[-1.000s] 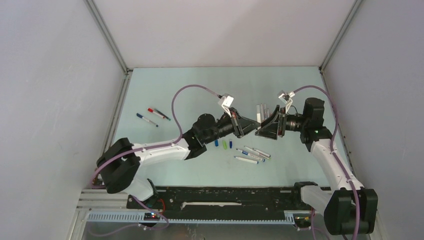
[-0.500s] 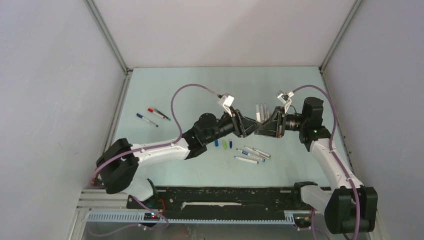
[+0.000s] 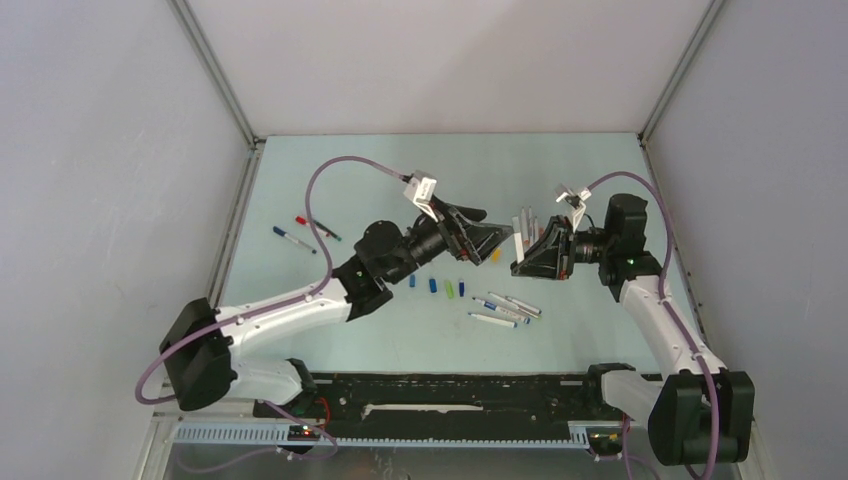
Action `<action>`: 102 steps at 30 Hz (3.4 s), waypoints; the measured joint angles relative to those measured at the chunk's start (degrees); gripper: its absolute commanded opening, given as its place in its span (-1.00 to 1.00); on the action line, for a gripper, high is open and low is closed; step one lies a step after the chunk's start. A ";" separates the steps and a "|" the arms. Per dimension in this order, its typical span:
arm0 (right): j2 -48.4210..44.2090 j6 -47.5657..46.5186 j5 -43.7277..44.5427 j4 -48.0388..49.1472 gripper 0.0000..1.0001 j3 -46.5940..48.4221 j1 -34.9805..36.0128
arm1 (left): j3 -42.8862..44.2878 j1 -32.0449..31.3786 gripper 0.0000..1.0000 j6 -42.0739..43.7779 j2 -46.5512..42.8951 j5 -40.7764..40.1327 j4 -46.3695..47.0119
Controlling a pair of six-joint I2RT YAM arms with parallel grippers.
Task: Open the pen caps
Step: Pick up the pen from the center of the board, then open the pen cap from the pen, then place the pen cap at the center of the board.
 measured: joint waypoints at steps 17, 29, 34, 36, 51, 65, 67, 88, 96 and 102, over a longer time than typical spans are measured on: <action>1.25 -0.81 -1.07 -0.15 -1.00 0.00 0.79 | 7.17 0.11 -0.39 -2.49 9.18 5.11 -2.95; 1.86 -1.11 -0.55 0.39 -1.00 -0.02 1.03 | 7.78 1.64 -1.00 -2.38 9.92 7.89 -2.80; 2.36 -1.86 1.20 1.77 -1.00 0.61 1.77 | 10.16 4.13 -1.00 -0.74 9.92 12.41 -5.92; 2.91 -2.08 1.92 2.45 -1.00 1.46 2.08 | 12.11 5.44 -1.00 -0.17 10.27 14.73 -8.02; 6.56 -7.76 1.16 -5.33 -1.00 -0.33 6.32 | 25.29 20.13 -1.00 2.71 5.66 0.13 7.28; 1.20 -45.03 31.76 -36.76 -1.00 7.54 1.57 | -5.38 22.71 -1.00 3.56 -24.76 4.98 -9.16; 1.88 -47.04 35.67 -38.42 -0.99 7.54 0.90 | -9.29 22.71 -1.00 3.17 -26.62 5.66 -13.68; 22.10 -51.01 62.14 -43.30 -0.83 9.25 8.17 | -22.27 18.56 -1.00 -6.64 -11.93 9.46 -25.73; 25.27 -50.88 65.40 -43.93 -0.79 9.81 9.64 | -18.38 14.16 -1.00 -6.64 -2.99 9.60 -25.94; 28.04 -49.83 67.41 -44.30 -0.78 11.21 10.32 | -15.02 14.19 -1.00 -5.79 -1.51 7.80 -29.55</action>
